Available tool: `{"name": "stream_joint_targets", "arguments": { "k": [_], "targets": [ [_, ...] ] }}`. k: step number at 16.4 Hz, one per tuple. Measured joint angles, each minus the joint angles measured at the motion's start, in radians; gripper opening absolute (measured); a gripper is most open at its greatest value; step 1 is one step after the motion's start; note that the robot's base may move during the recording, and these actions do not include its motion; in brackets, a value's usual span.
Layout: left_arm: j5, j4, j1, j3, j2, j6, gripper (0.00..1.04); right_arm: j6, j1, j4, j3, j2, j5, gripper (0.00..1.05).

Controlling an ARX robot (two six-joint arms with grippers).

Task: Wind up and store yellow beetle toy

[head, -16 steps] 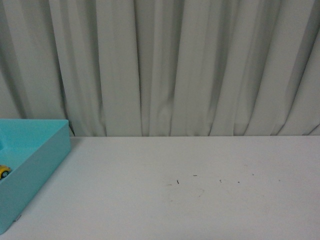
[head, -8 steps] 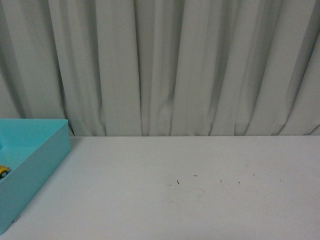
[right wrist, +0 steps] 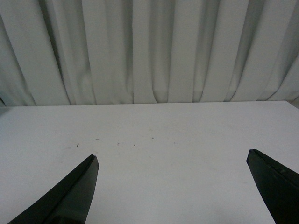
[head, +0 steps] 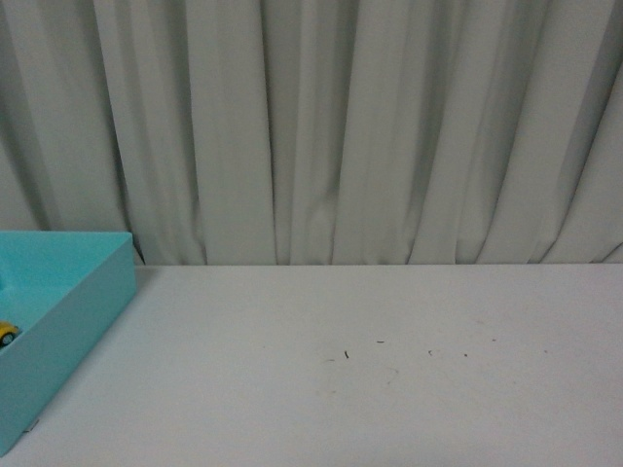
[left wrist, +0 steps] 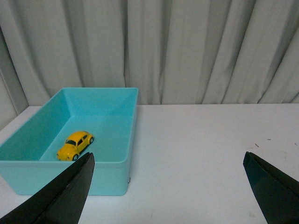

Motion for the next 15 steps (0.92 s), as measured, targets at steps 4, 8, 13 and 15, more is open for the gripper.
{"name": "stream_joint_targets", "arguments": {
  "k": [4, 8, 13, 15],
  "targets": [
    [0.0, 0.0, 0.0, 0.0, 0.0, 0.0, 0.98, 0.0, 0.0, 0.0, 0.0, 0.0, 0.0, 0.98],
    [0.0, 0.0, 0.0, 0.0, 0.0, 0.0, 0.98, 0.0, 0.0, 0.0, 0.0, 0.0, 0.0, 0.98],
    [0.0, 0.0, 0.0, 0.0, 0.0, 0.0, 0.98, 0.0, 0.0, 0.0, 0.0, 0.0, 0.0, 0.98],
    [0.0, 0.0, 0.0, 0.0, 0.0, 0.0, 0.98, 0.0, 0.0, 0.0, 0.0, 0.0, 0.0, 0.98]
  ]
}}
